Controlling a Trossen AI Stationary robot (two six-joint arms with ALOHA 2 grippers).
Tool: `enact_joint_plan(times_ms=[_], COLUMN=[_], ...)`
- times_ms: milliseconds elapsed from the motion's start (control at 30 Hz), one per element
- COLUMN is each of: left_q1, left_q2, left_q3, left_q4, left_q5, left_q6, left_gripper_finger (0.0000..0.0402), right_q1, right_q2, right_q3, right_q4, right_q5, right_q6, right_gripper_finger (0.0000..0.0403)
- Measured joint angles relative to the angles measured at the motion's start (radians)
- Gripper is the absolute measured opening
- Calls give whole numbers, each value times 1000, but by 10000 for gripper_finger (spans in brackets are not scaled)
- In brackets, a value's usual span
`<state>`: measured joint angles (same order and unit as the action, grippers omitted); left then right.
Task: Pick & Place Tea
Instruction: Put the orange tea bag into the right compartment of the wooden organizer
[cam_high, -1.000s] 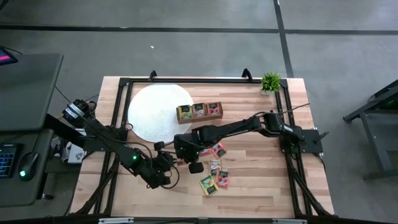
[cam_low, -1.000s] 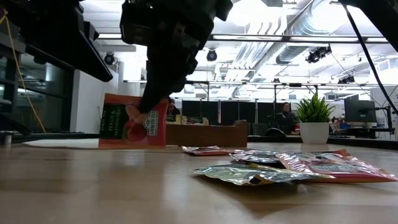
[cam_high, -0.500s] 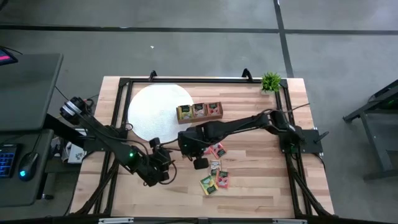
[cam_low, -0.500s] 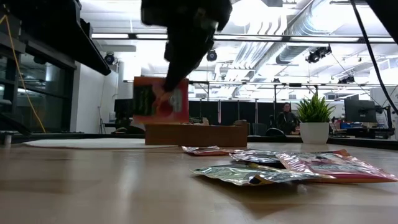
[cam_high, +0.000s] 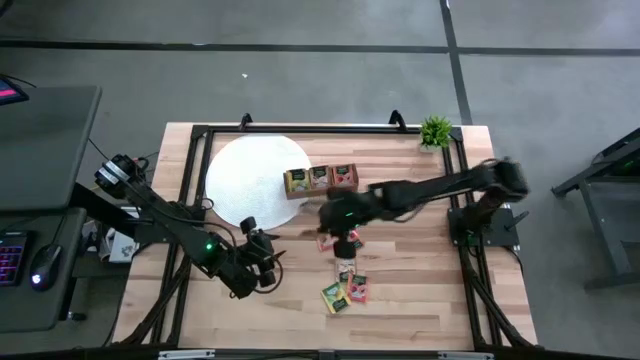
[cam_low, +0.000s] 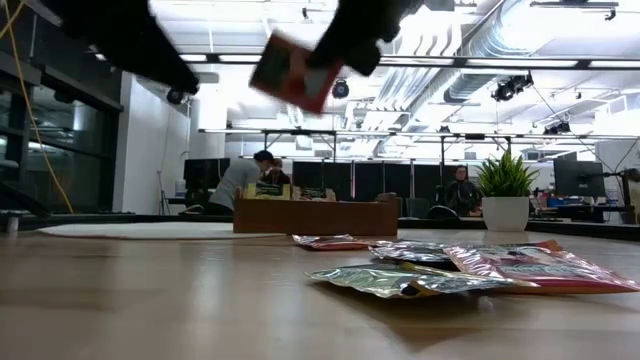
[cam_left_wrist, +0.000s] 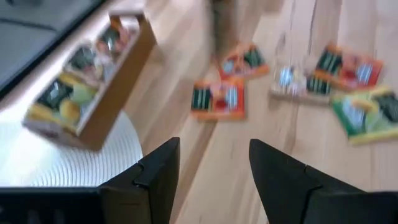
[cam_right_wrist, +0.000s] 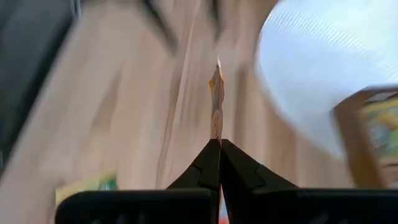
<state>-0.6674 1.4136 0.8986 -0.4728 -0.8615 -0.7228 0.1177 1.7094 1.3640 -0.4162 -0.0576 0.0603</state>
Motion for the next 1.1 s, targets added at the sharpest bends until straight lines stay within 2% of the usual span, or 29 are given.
enact_joint_plan(times_ms=[200,367,500,733,967,1100], left_q1=[65,126,170,250,332,365], left_q2=[5,4,3,2,2,2], left_q3=[0,0,0,-1,-1,-1], left_q4=[164,343,552,993,1107,1157], left_q5=[-53,-90,-84,28,181,221], left_q6=[132,245,375,674,693,695], left_gripper_finger=[188,188,188,188,188,188], right_q1=[0,0,0,0,0,1], right_q2=[-243,-376,-441,-492,-506,-506], right_q3=[-291,-401,-420,-420,-420,-420], right_q4=[448,644,677,680,684,684], right_q5=[76,151,159,161,152,142], right_q6=[70,87,66,44,36,37], right_gripper_finger=[0,0,0,0,0,0])
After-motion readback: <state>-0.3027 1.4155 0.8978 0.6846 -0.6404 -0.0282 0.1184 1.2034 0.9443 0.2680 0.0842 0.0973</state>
